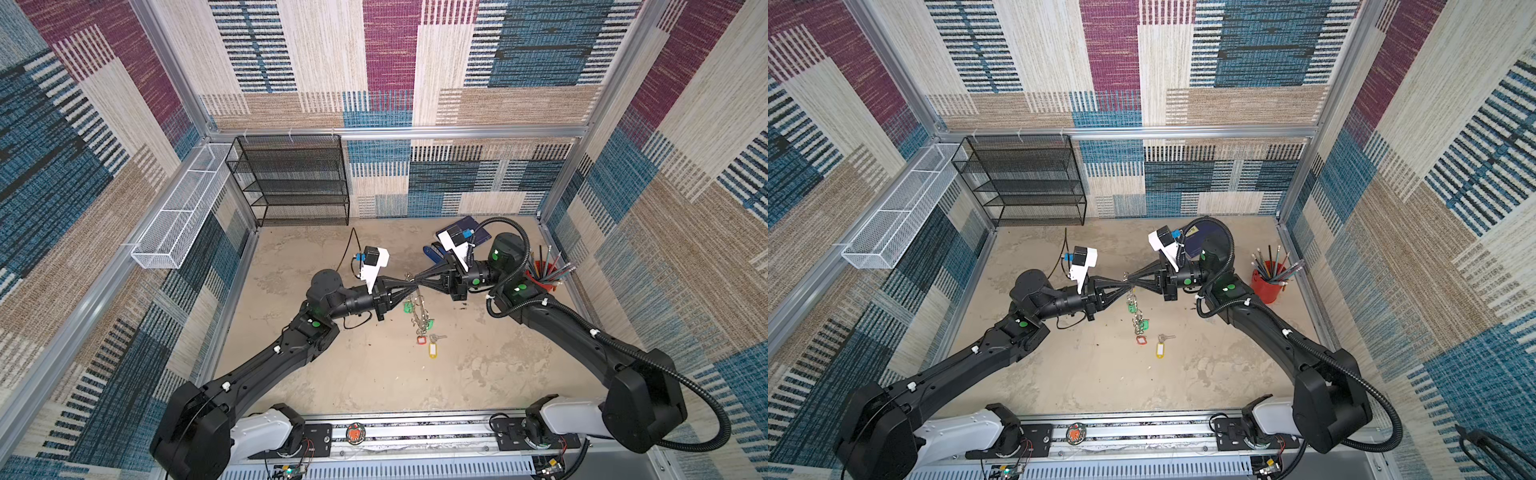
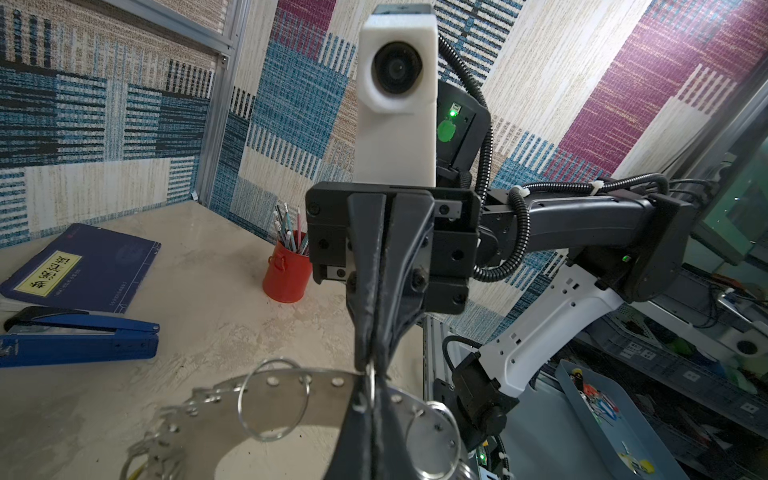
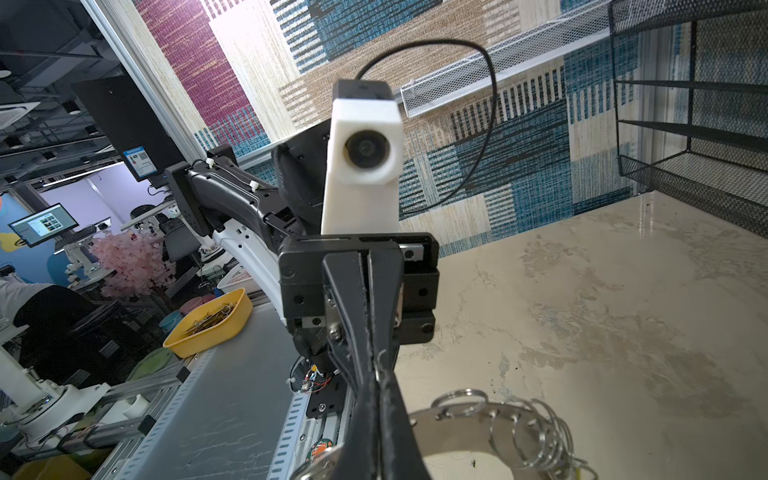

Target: Put the keys on the keyring

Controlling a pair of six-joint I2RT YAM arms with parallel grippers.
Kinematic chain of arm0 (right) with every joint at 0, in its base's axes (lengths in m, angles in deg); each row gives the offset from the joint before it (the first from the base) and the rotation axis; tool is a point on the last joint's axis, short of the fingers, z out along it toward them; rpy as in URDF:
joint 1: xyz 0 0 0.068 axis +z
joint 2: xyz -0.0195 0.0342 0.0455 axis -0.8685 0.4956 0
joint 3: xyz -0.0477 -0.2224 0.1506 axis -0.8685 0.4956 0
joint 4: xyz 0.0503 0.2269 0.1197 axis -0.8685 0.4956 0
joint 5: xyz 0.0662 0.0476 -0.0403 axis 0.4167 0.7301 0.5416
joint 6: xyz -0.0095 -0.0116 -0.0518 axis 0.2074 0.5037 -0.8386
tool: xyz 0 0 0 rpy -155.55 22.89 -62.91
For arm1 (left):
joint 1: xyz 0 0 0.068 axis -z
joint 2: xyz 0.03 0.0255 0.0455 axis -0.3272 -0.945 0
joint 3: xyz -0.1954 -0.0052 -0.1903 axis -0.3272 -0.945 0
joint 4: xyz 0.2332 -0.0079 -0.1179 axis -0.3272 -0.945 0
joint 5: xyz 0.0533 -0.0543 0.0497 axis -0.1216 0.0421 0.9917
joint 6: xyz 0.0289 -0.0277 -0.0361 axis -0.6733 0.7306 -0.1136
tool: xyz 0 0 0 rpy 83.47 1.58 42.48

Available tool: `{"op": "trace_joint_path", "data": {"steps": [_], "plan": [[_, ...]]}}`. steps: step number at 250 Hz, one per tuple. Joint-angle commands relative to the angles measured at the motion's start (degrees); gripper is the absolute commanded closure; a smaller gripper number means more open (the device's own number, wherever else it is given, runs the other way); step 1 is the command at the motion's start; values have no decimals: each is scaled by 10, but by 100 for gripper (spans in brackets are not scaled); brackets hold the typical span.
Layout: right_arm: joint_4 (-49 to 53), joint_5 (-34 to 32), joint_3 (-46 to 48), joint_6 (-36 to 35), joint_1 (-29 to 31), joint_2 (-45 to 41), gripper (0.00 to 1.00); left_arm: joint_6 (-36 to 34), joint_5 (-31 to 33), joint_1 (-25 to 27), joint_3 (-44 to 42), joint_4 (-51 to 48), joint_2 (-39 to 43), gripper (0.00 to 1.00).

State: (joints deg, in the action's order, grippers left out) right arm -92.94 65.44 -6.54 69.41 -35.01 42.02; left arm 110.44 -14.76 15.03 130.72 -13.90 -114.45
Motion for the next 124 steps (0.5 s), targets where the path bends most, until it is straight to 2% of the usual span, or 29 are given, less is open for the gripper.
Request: {"op": "trace_joint_path", "data": {"steps": [1,20,60,124], "plan": [[-1,-1,-1,-1,2,-2,100,-12,-8,0,3,21,6,100],[21,-10,-5,-18,2,-6,100,-25,-5,0,8,-10,10,100],[73,-28,-23,-56,2,-8,100,-66,-28,-2,38,-121,20,78],[129,-51,-39,-95,14,-9,100,-181,-63,-12,105,-351,31,60]]}}
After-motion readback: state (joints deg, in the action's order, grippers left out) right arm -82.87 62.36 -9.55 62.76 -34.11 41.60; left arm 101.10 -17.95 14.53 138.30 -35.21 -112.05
